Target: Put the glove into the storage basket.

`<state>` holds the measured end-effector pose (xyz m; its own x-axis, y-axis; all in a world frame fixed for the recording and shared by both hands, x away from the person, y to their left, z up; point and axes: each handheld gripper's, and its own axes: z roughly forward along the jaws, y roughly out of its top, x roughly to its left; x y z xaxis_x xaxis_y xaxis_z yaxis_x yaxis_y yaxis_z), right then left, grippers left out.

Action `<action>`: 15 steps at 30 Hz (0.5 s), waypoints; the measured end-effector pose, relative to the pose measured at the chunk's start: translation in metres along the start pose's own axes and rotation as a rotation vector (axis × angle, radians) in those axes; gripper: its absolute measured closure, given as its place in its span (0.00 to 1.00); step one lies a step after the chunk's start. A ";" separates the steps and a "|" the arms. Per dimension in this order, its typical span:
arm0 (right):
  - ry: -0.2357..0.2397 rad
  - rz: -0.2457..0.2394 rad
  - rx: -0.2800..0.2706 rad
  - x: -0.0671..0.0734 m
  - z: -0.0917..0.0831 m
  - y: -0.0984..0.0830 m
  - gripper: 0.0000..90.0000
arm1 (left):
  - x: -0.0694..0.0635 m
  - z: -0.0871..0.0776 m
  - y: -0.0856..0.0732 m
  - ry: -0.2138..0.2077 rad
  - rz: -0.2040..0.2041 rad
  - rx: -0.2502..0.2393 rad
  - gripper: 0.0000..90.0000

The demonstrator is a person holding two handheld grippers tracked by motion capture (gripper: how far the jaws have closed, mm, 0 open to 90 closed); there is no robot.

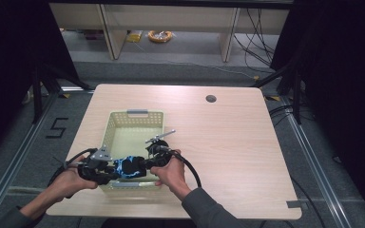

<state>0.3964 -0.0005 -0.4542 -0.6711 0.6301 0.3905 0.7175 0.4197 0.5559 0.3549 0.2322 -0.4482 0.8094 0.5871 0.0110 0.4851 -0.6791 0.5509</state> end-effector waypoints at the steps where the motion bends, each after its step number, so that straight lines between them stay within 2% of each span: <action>1: -0.004 -0.005 -0.002 0.000 0.000 0.000 0.96 | 0.000 0.000 0.000 0.011 0.005 0.010 0.75; 2: -0.008 0.012 0.011 0.002 0.000 0.001 0.96 | 0.000 0.000 0.001 0.011 0.003 0.017 0.74; 4: -0.016 -0.002 0.021 0.002 0.001 0.001 0.96 | 0.001 -0.003 0.004 0.001 0.011 0.046 0.69; 5: -0.015 -0.021 0.009 0.001 0.002 0.002 0.96 | 0.001 -0.004 0.005 0.003 0.007 0.044 0.67; 7: -0.019 -0.016 0.013 0.001 0.002 0.002 0.96 | 0.001 -0.008 0.006 0.011 0.033 0.040 0.66; 8: -0.020 -0.017 0.012 0.001 0.002 0.002 0.96 | 0.001 -0.010 0.007 0.003 0.030 0.045 0.64; 9: -0.031 0.005 0.031 0.002 0.001 0.002 0.96 | 0.001 -0.012 0.008 -0.002 0.019 0.055 0.60; 12: -0.027 0.006 0.032 0.001 0.001 0.002 0.96 | 0.002 -0.018 0.008 0.006 0.019 0.042 0.56; 13: -0.029 0.002 0.028 0.001 0.001 0.002 0.96 | 0.001 -0.019 0.007 0.005 0.002 0.037 0.55; 15: -0.028 -0.009 0.023 0.001 0.001 0.002 0.96 | 0.002 -0.023 0.008 0.002 0.008 0.040 0.52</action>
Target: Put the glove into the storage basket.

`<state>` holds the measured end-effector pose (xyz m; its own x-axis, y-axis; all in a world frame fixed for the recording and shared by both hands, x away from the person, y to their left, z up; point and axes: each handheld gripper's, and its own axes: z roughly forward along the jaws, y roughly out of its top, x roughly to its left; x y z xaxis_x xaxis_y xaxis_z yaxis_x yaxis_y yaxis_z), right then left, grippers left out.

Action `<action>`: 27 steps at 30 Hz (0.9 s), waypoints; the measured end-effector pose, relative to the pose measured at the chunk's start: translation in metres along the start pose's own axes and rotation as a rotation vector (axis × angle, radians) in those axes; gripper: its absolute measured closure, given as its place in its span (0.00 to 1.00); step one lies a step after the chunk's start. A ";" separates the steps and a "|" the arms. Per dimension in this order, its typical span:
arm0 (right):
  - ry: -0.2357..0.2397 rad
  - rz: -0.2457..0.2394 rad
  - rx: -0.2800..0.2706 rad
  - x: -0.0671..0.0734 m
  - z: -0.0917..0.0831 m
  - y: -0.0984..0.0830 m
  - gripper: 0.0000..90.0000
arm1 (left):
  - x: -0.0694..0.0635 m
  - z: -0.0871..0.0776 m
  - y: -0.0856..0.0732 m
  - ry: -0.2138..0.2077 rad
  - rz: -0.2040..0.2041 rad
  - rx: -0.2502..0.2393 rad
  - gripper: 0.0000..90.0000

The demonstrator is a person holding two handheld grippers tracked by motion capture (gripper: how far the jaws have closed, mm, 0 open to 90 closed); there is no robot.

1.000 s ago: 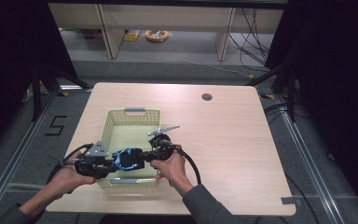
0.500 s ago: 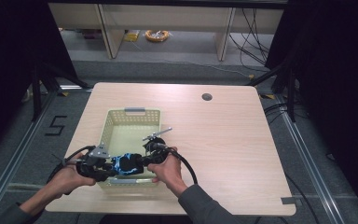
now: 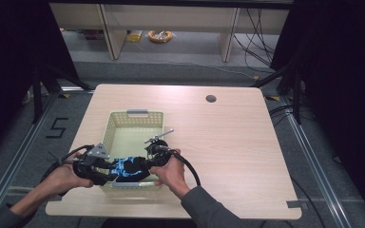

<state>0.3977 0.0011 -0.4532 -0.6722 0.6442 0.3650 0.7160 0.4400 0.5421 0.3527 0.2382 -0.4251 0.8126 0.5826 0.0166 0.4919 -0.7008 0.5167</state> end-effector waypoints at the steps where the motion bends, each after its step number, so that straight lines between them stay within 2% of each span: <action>1: 0.000 0.004 0.004 0.000 -0.001 0.000 0.96 | 0.000 -0.002 0.000 -0.003 0.002 0.014 0.50; 2: 0.003 0.010 0.003 0.000 -0.001 0.000 0.96 | 0.000 -0.003 -0.001 -0.004 0.002 0.013 0.48; 3: -0.001 -0.022 -0.010 -0.002 -0.001 0.000 0.96 | 0.000 -0.004 -0.001 -0.002 0.005 0.010 0.49; 4: -0.004 -0.010 -0.003 -0.001 -0.001 0.000 0.96 | 0.000 -0.006 -0.001 -0.001 -0.025 -0.002 0.48; 5: -0.007 0.014 0.013 -0.001 -0.002 0.000 0.96 | 0.001 -0.007 -0.001 0.008 -0.026 -0.007 0.46; 7: -0.005 0.003 0.009 -0.002 -0.002 -0.001 0.96 | 0.002 -0.009 -0.001 0.015 -0.032 -0.022 0.46; 8: -0.005 -0.001 0.007 -0.002 -0.003 -0.001 0.96 | 0.003 -0.010 -0.001 0.027 -0.019 -0.037 0.46; 9: -0.001 -0.026 -0.006 -0.003 -0.002 -0.001 0.95 | 0.003 -0.011 -0.001 0.028 -0.049 -0.044 0.45; 10: -0.005 -0.005 0.008 -0.002 -0.003 -0.001 0.95 | 0.003 -0.011 -0.001 0.028 -0.049 -0.044 0.45; 11: -0.006 -0.006 0.011 -0.002 -0.003 -0.001 0.94 | 0.004 -0.013 0.000 0.028 -0.048 -0.055 0.44; 12: -0.011 -0.002 0.014 -0.001 -0.003 -0.001 0.94 | 0.005 -0.014 0.001 0.025 -0.054 -0.046 0.44; 13: -0.012 0.000 0.017 -0.001 -0.004 -0.001 0.92 | 0.005 -0.014 0.002 0.038 -0.047 -0.059 0.43; 14: -0.015 -0.002 0.019 -0.001 -0.004 -0.001 0.91 | 0.005 -0.014 0.001 0.034 -0.045 -0.067 0.43; 15: -0.024 0.009 0.031 0.000 -0.005 -0.002 0.90 | 0.005 -0.014 0.002 0.035 -0.055 -0.075 0.43; 16: -0.020 -0.022 0.020 -0.002 -0.004 -0.002 0.89 | 0.005 -0.014 0.002 0.036 -0.055 -0.074 0.42; 17: -0.018 -0.009 0.036 -0.001 -0.005 -0.002 0.89 | 0.004 -0.014 0.002 0.037 -0.052 -0.070 0.42; 20: -0.042 -0.028 0.044 0.001 -0.009 -0.001 0.84 | 0.001 -0.014 0.003 0.025 -0.053 -0.062 0.42; 21: -0.039 -0.057 0.028 0.000 -0.010 -0.001 0.81 | -0.001 -0.013 0.003 0.028 -0.059 -0.088 0.41; 22: -0.057 -0.047 0.037 0.002 -0.013 0.000 0.77 | -0.002 -0.013 0.004 0.031 -0.051 -0.083 0.41; 23: -0.076 -0.061 0.033 0.002 -0.015 0.001 0.76 | -0.003 -0.013 0.004 0.034 -0.043 -0.091 0.41; 25: -0.062 -0.080 0.013 0.002 -0.019 0.004 0.75 | -0.005 -0.013 0.006 0.044 -0.030 -0.094 0.40; 26: -0.052 -0.092 -0.001 0.001 -0.021 0.005 0.76 | -0.007 -0.012 0.006 0.034 -0.044 -0.094 0.39; 27: -0.064 -0.068 0.006 0.002 -0.025 0.006 0.76 | -0.008 -0.012 0.007 0.035 -0.035 -0.097 0.39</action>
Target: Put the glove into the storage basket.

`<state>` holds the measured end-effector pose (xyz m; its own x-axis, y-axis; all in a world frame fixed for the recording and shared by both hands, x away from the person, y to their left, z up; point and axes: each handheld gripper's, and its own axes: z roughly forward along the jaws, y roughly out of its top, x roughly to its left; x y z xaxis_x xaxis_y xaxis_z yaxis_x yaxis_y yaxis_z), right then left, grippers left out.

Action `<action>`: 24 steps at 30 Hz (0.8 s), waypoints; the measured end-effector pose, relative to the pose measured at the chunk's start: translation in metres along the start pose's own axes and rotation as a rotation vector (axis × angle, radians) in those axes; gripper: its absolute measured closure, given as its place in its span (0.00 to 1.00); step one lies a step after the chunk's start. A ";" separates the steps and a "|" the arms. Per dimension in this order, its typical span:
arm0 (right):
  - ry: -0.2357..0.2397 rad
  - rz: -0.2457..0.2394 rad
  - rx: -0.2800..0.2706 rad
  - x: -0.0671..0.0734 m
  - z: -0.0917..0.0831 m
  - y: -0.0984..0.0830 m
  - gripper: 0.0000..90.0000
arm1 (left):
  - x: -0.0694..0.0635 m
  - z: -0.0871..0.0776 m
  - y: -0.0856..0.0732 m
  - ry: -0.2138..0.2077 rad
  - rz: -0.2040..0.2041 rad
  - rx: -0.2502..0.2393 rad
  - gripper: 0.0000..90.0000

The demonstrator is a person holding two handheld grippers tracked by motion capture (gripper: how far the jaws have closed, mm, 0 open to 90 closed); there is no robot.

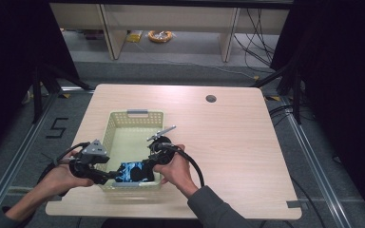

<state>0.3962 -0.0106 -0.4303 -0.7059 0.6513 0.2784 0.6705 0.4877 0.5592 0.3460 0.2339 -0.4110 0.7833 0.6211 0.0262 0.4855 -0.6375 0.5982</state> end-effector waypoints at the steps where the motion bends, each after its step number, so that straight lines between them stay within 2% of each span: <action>1: 0.007 0.005 -0.010 0.001 -0.004 0.001 0.75 | -0.001 0.001 0.000 0.000 -0.016 -0.015 0.39; 3: 0.015 -0.035 -0.050 -0.003 -0.007 0.002 0.75 | -0.002 -0.001 0.001 0.001 -0.021 -0.022 0.37; 4: 0.020 -0.035 -0.059 -0.004 -0.009 0.003 0.74 | -0.003 -0.001 0.001 0.001 -0.035 -0.031 0.37; 8: 0.044 -0.001 -0.062 -0.006 -0.019 0.000 0.70 | -0.006 -0.003 0.001 0.001 -0.043 -0.065 0.35; 9: 0.055 -0.019 -0.089 -0.008 -0.020 -0.001 0.68 | -0.007 -0.004 0.001 -0.002 -0.049 -0.061 0.34; 10: 0.051 -0.016 -0.084 -0.009 -0.021 -0.002 0.67 | -0.008 -0.004 0.001 0.005 -0.036 -0.069 0.34; 11: 0.063 -0.020 -0.099 -0.011 -0.024 -0.004 0.65 | -0.010 -0.003 0.000 0.003 -0.059 -0.077 0.33; 13: 0.063 -0.016 -0.103 -0.012 -0.026 -0.006 0.65 | -0.011 -0.004 0.000 -0.002 -0.053 -0.065 0.33; 15: 0.073 -0.006 -0.122 -0.016 -0.030 -0.013 0.62 | -0.015 -0.003 0.000 0.004 -0.069 -0.091 0.32; 16: 0.077 0.004 -0.133 -0.018 -0.034 -0.015 0.62 | -0.016 -0.005 0.000 -0.008 -0.065 -0.090 0.32; 17: 0.075 -0.006 -0.146 -0.020 -0.036 -0.017 0.62 | -0.016 -0.005 0.000 -0.011 -0.052 -0.095 0.31; 18: 0.066 -0.003 -0.161 -0.020 -0.038 -0.018 0.62 | -0.018 -0.005 0.001 -0.019 -0.076 -0.108 0.30; 20: 0.062 -0.002 -0.171 -0.022 -0.044 -0.021 0.62 | -0.019 -0.006 0.001 -0.035 -0.070 -0.124 0.29; 21: 0.058 -0.009 -0.175 -0.024 -0.046 -0.023 0.61 | -0.021 -0.005 0.001 -0.037 -0.085 -0.132 0.29; 23: 0.058 -0.004 -0.180 -0.025 -0.050 -0.026 0.60 | -0.023 -0.005 0.001 -0.046 -0.084 -0.148 0.27; 24: 0.057 -0.004 -0.182 -0.026 -0.051 -0.027 0.60 | -0.023 -0.005 0.001 -0.035 -0.071 -0.156 0.27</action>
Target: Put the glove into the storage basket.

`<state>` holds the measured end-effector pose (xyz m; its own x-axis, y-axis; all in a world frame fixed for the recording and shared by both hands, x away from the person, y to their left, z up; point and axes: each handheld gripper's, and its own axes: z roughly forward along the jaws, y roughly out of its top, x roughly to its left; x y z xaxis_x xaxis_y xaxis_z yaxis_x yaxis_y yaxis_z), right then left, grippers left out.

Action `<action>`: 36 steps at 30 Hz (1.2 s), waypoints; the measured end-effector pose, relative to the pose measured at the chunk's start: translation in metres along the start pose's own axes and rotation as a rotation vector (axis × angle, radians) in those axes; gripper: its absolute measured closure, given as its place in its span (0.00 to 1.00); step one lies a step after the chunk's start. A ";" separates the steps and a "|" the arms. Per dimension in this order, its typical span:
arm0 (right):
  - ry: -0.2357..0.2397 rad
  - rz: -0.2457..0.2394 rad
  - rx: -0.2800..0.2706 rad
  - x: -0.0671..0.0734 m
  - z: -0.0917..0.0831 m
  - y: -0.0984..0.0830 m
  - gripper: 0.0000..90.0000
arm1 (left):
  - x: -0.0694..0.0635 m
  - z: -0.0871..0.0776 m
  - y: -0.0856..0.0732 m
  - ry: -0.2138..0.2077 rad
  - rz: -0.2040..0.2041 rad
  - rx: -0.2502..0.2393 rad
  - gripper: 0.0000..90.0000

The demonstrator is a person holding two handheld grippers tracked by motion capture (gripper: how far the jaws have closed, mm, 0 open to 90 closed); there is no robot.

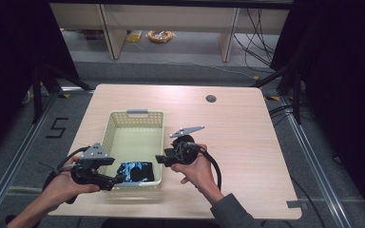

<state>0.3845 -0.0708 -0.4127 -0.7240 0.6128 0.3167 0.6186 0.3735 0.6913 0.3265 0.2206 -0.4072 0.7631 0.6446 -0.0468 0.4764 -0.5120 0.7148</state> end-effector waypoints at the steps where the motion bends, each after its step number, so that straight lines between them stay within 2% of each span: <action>1: 0.007 -0.004 -0.010 -0.002 -0.002 -0.001 0.59 | -0.002 0.000 0.000 -0.014 -0.001 0.000 0.26; 2: 0.001 0.007 -0.018 -0.002 -0.004 -0.004 0.58 | -0.004 0.001 0.000 -0.017 -0.017 -0.004 0.25; 3: 0.004 0.011 -0.029 -0.003 -0.006 -0.005 0.56 | -0.005 0.001 -0.001 -0.022 -0.017 -0.013 0.25; 4: -0.013 0.001 -0.053 -0.004 -0.010 -0.007 0.54 | -0.006 0.001 -0.001 -0.024 -0.018 -0.006 0.24; 5: -0.012 -0.001 -0.064 -0.005 -0.012 -0.008 0.54 | -0.008 0.002 -0.001 -0.032 -0.008 -0.012 0.24; 6: -0.005 0.010 -0.064 -0.006 -0.016 -0.010 0.53 | -0.010 0.002 -0.001 -0.030 -0.020 -0.015 0.24; 7: -0.008 0.004 -0.075 -0.008 -0.018 -0.012 0.53 | -0.011 0.002 -0.001 -0.035 -0.014 -0.019 0.24; 8: -0.005 0.017 -0.080 -0.008 -0.021 -0.014 0.53 | -0.015 0.002 -0.001 -0.044 -0.034 -0.033 0.24; 9: -0.010 0.007 -0.091 -0.010 -0.024 -0.016 0.53 | -0.017 0.002 0.000 -0.044 -0.016 -0.039 0.24; 10: -0.014 0.009 -0.096 -0.010 -0.026 -0.018 0.53 | -0.020 0.002 0.000 -0.049 -0.031 -0.055 0.24; 11: -0.010 0.012 -0.094 -0.010 -0.028 -0.020 0.52 | -0.022 0.002 0.000 -0.055 -0.016 -0.049 0.24; 14: -0.007 0.024 -0.088 -0.012 -0.033 -0.027 0.52 | -0.031 0.002 -0.001 -0.071 -0.004 -0.060 0.24; 15: -0.011 0.050 -0.090 -0.011 -0.035 -0.029 0.52 | -0.033 0.002 -0.002 -0.076 -0.013 -0.059 0.24; 16: -0.010 0.033 -0.090 -0.014 -0.036 -0.030 0.52 | -0.037 0.004 -0.003 -0.085 -0.033 -0.075 0.24; 18: -0.011 0.045 -0.091 -0.017 -0.038 -0.034 0.51 | -0.041 0.005 -0.004 -0.100 -0.015 -0.083 0.24; 19: -0.020 0.046 -0.091 -0.019 -0.039 -0.036 0.50 | -0.044 0.005 -0.004 -0.104 -0.031 -0.093 0.24; 20: -0.030 0.048 -0.103 -0.019 -0.041 -0.037 0.50 | -0.046 0.005 -0.005 -0.108 -0.027 -0.087 0.24; 22: -0.017 0.064 -0.109 -0.021 -0.044 -0.041 0.50 | -0.051 0.006 -0.006 -0.130 -0.037 -0.105 0.24; 23: -0.015 0.026 -0.121 -0.024 -0.044 -0.041 0.50 | -0.053 0.007 -0.007 -0.136 -0.028 -0.106 0.24; 24: -0.014 0.062 -0.118 -0.022 -0.047 -0.043 0.49 | -0.055 0.008 -0.008 -0.138 -0.031 -0.112 0.24; 25: -0.016 0.062 -0.122 -0.023 -0.048 -0.045 0.49 | -0.056 0.008 -0.008 -0.134 -0.016 -0.106 0.24; 27: -0.012 0.086 -0.131 -0.022 -0.051 -0.047 0.48 | -0.060 0.011 -0.009 -0.156 -0.028 -0.118 0.24; 28: -0.010 0.083 -0.135 -0.024 -0.052 -0.048 0.47 | -0.063 0.012 -0.010 -0.148 -0.031 -0.117 0.23; 29: -0.010 0.092 -0.138 -0.024 -0.054 -0.050 0.46 | -0.065 0.014 -0.010 -0.159 -0.035 -0.121 0.23; 30: -0.019 0.080 -0.141 -0.026 -0.056 -0.052 0.45 | -0.067 0.015 -0.011 -0.155 -0.037 -0.123 0.24; 31: -0.004 0.074 -0.150 -0.028 -0.058 -0.053 0.45 | -0.069 0.017 -0.012 -0.165 -0.031 -0.124 0.23; 32: -0.007 0.103 -0.161 -0.029 -0.061 -0.056 0.44 | -0.071 0.018 -0.012 -0.164 -0.030 -0.127 0.23; 33: -0.013 0.108 -0.176 -0.029 -0.063 -0.059 0.42 | -0.073 0.020 -0.013 -0.168 -0.030 -0.127 0.23; 34: -0.020 0.093 -0.178 -0.031 -0.064 -0.061 0.42 | -0.076 0.022 -0.014 -0.169 -0.019 -0.127 0.23; 35: -0.013 0.102 -0.181 -0.032 -0.066 -0.063 0.42 | -0.078 0.024 -0.014 -0.172 0.003 -0.135 0.23; 36: -0.012 0.117 -0.181 -0.032 -0.068 -0.067 0.42 | -0.080 0.025 -0.015 -0.171 0.000 -0.135 0.23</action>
<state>0.3451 -0.1625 -0.4251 -0.6463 0.6533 0.3943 0.6322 0.1692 0.7561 0.2692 0.1618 -0.4316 0.8316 0.5328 -0.1568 0.4225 -0.4236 0.8013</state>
